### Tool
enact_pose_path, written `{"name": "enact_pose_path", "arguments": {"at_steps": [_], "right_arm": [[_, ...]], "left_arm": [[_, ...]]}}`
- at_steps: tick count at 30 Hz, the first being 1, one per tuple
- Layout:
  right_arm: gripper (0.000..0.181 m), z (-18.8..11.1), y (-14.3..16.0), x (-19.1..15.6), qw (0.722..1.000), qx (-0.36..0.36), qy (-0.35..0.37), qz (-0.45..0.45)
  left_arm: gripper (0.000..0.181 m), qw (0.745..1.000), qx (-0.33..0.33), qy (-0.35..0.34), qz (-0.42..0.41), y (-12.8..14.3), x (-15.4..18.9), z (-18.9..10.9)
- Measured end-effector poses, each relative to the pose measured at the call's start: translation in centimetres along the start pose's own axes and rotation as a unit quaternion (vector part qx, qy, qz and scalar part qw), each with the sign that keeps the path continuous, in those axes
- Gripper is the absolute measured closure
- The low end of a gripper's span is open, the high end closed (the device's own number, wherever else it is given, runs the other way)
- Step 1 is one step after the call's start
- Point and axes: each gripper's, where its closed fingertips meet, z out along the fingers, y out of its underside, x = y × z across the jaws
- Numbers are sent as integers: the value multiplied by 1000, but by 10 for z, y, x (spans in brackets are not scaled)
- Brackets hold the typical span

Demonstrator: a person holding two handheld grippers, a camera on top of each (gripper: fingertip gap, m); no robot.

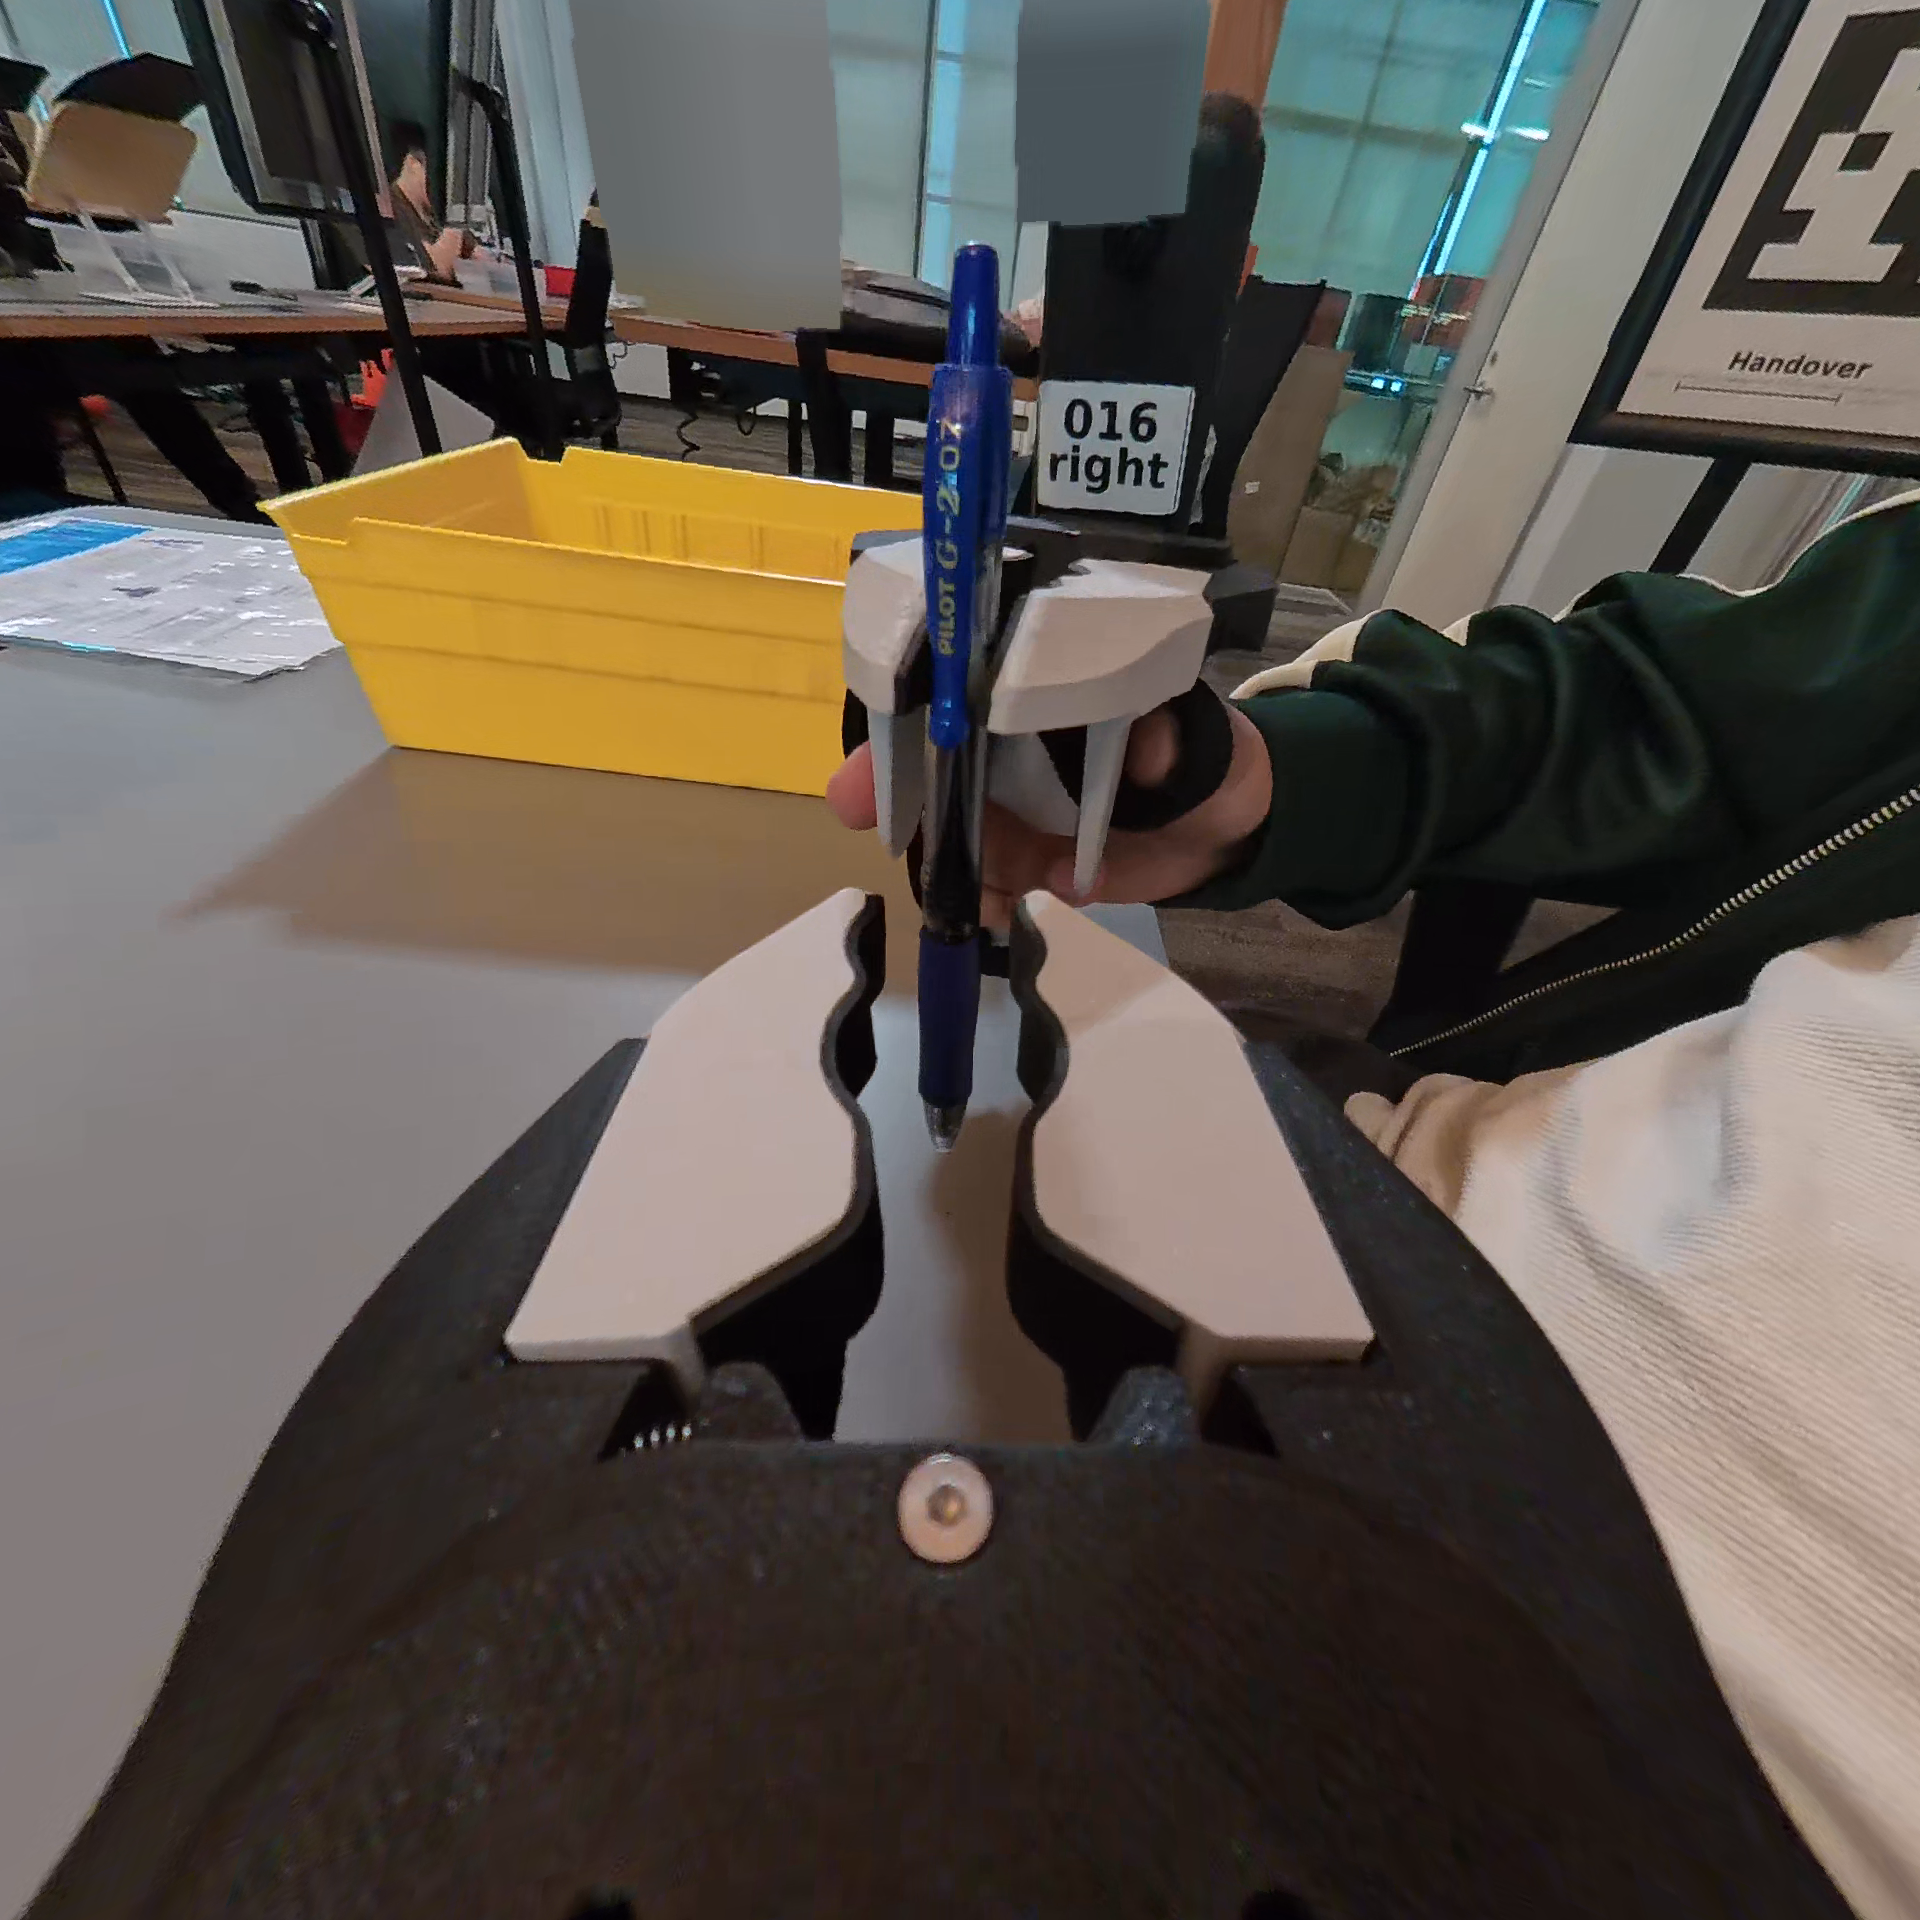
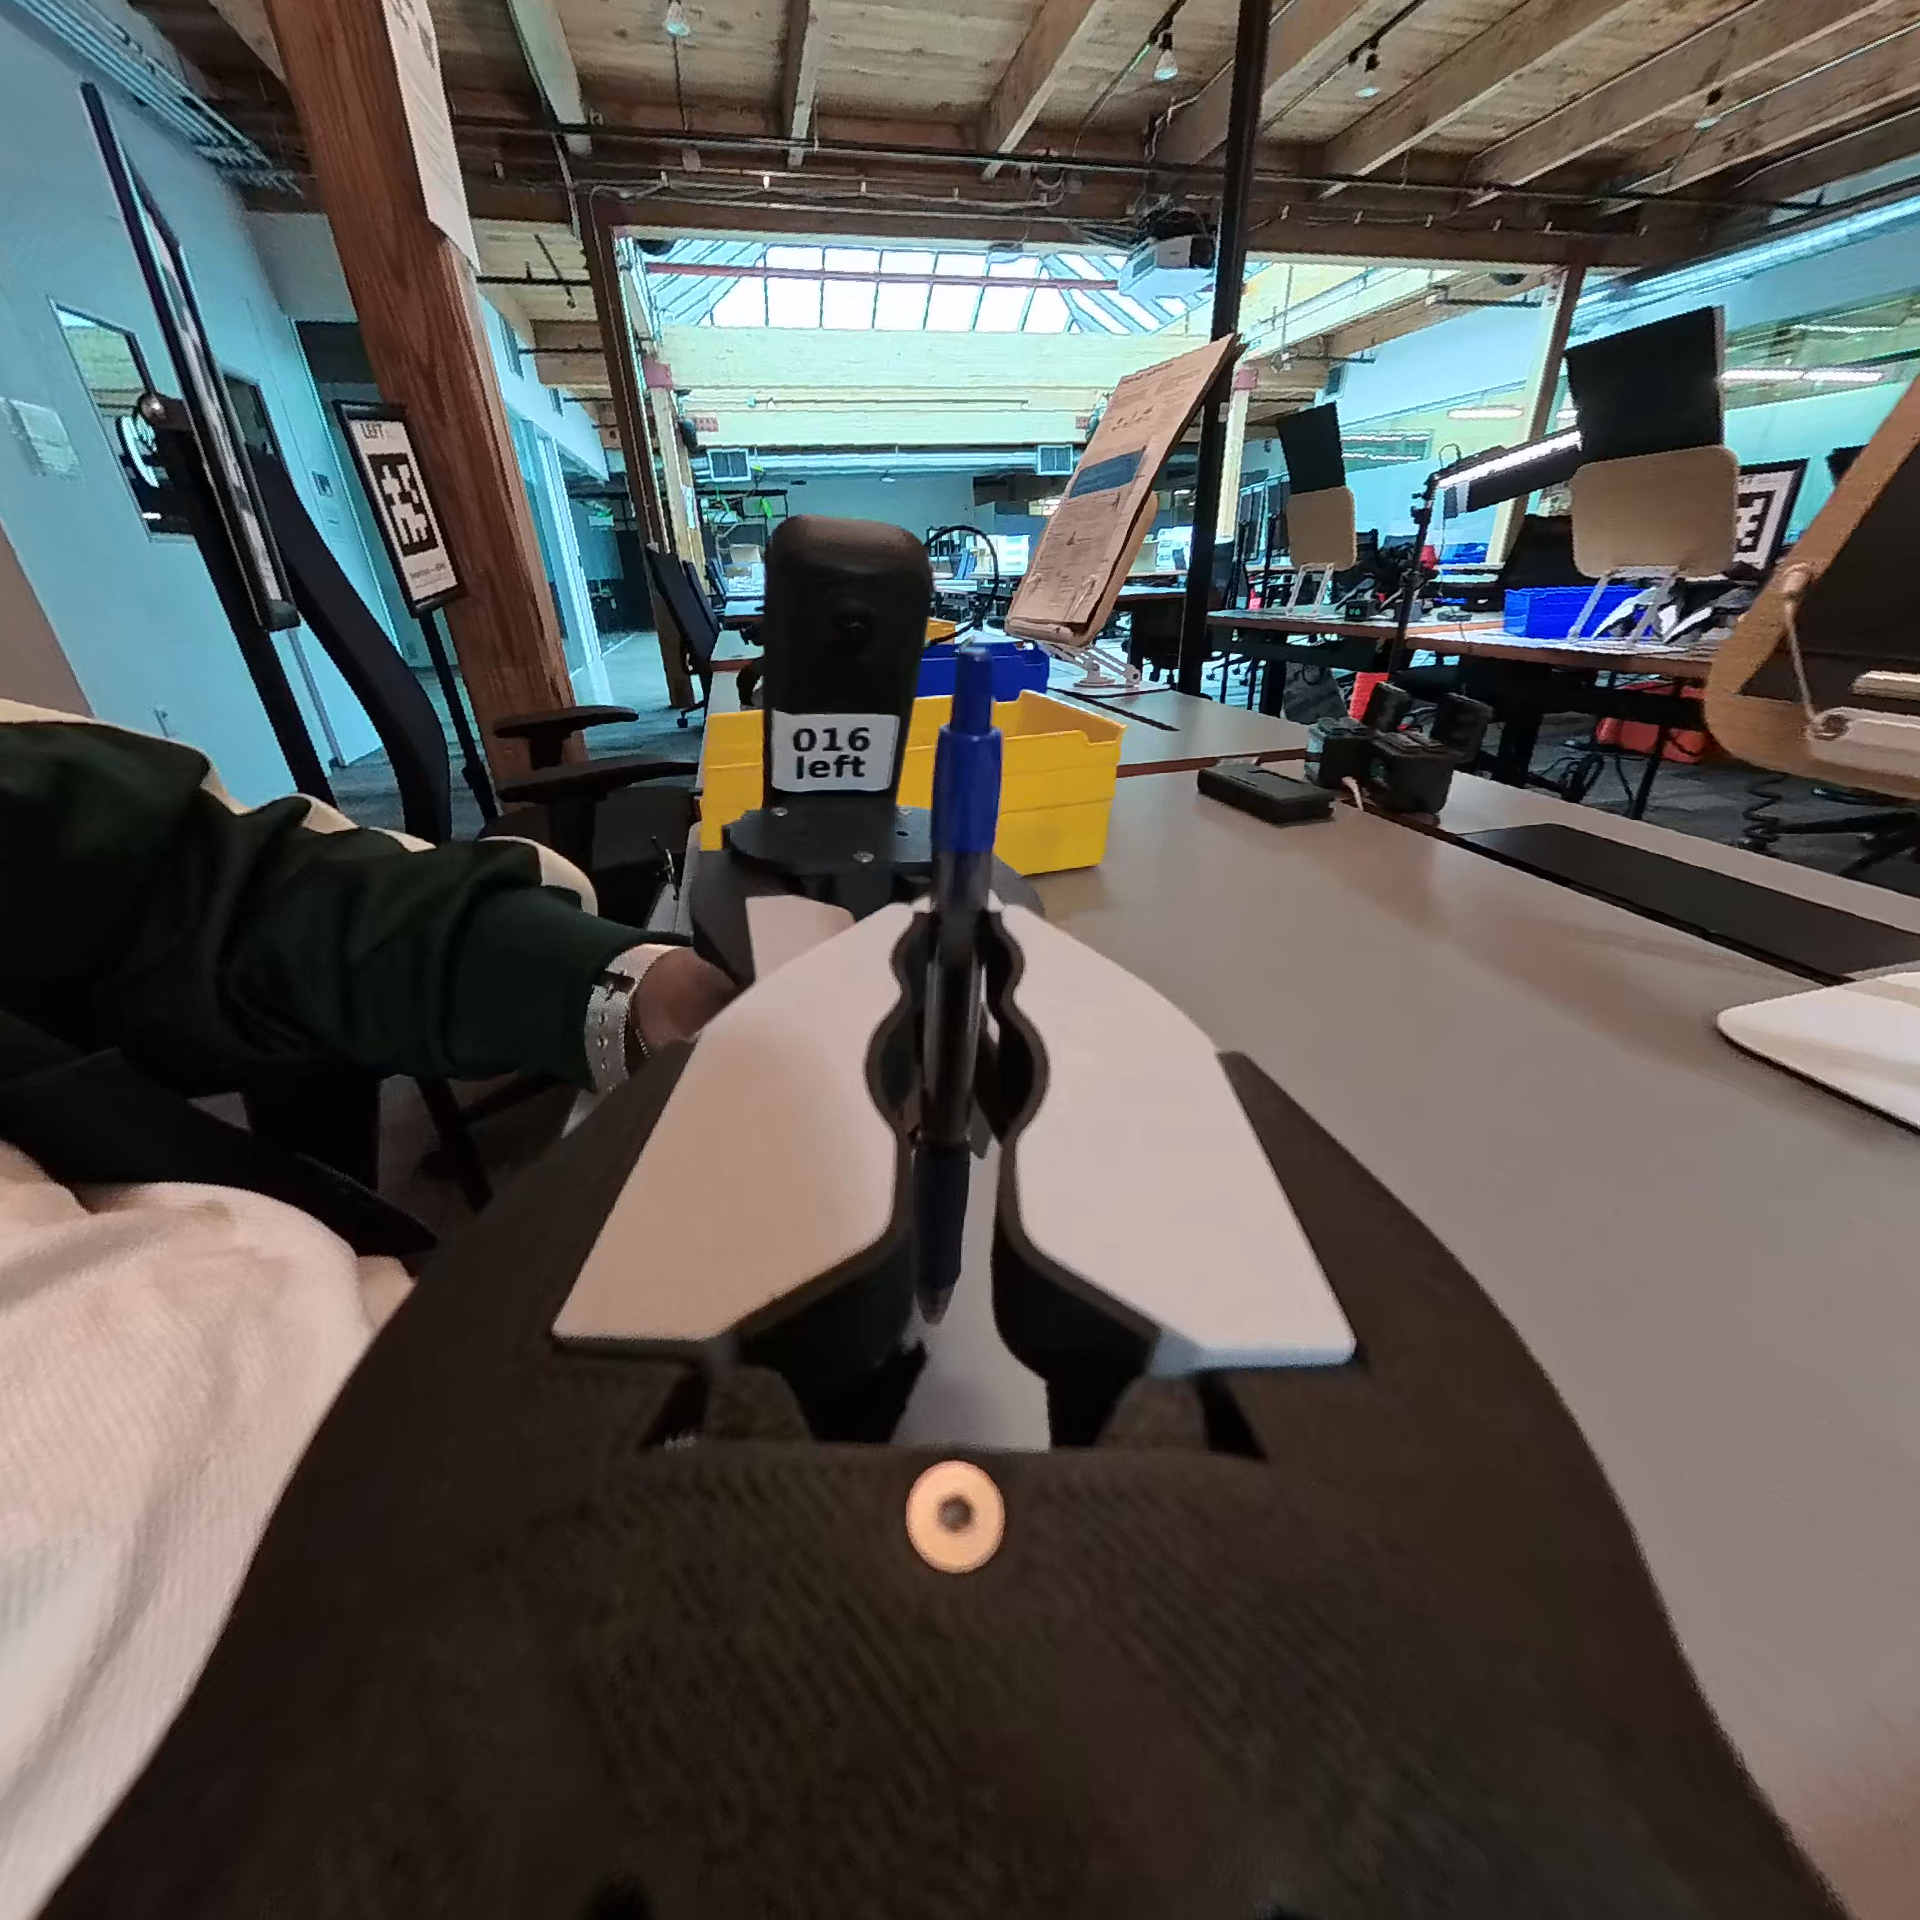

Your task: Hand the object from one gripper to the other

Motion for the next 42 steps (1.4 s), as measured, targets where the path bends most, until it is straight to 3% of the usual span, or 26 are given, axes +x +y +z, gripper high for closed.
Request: {"name": "enact_pose_path", "arguments": {"at_steps": [4,9,10,13,16,19,21,25,28,34,42], "right_arm": [[171,2,2,-3,1000,-7,-6,-6],[169,2,2,-5,1000,-3,-15,-1],[159,2,0,-2,1000,2,-8,-1],[101,-3,-10,18,998,35,47,13],[81,-11,-10,39,994,47,89,42],[89,-12,9,46,994,7,82,74],[103,-8,23,42,994,-27,59,88],[138,4,53,15,990,-111,-18,90],[145,10,65,0,987,-149,-39,51],[171,14,60,-8,989,-139,-38,25],[172,12,49,-6,993,-113,-33,24]], "left_arm": [[170,1000,-13,3,11,4,2,2],[170,1000,-22,5,16,4,4,3],[170,1000,-22,5,15,4,4,3],[170,1000,-12,1,8,0,2,0],[171,1000,4,-8,-4,-5,-4,-5],[171,999,20,-21,-19,-13,-12,-14],[171,999,33,-29,-24,-21,-16,-20],[171,998,43,-36,-29,-30,-19,-28],[171,999,28,-34,-31,-28,-18,-28],[170,999,29,-18,-31,-31,-9,-22],[171,998,53,-14,-24,-41,-4,-24]]}}
